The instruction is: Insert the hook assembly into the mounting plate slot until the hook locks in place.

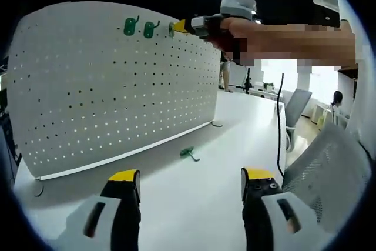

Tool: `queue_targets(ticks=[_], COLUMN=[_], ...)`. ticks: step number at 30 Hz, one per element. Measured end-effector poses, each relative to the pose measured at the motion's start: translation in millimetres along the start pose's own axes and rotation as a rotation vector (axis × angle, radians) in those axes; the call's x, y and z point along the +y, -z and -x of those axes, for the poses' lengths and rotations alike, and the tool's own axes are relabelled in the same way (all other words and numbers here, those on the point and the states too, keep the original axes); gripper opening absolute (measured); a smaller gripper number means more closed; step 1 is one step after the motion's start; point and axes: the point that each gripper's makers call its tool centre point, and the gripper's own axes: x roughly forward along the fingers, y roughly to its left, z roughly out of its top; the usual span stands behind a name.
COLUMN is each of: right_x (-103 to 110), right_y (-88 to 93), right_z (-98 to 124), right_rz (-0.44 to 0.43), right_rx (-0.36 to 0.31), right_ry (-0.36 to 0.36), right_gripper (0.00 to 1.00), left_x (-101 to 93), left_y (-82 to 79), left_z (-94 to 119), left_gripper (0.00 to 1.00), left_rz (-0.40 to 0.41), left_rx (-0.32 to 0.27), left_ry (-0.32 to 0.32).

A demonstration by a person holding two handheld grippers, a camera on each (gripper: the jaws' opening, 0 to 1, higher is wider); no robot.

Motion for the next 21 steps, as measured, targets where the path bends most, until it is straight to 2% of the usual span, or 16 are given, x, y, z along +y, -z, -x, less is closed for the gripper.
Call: queue_targets(ticks=[21], right_x=[-3.9], right_y=[5.8], right_z=[-9.7], right_rz=[0.008], right_rx=[0.003], right_ry=[0.012], right_gripper=[0.01], left_x=[4.1], left_y=[4.0], left_z=[2.6], left_gripper=[0.71], left_rz=[0.023], left_rx=[0.010], left_ry=[-0.016])
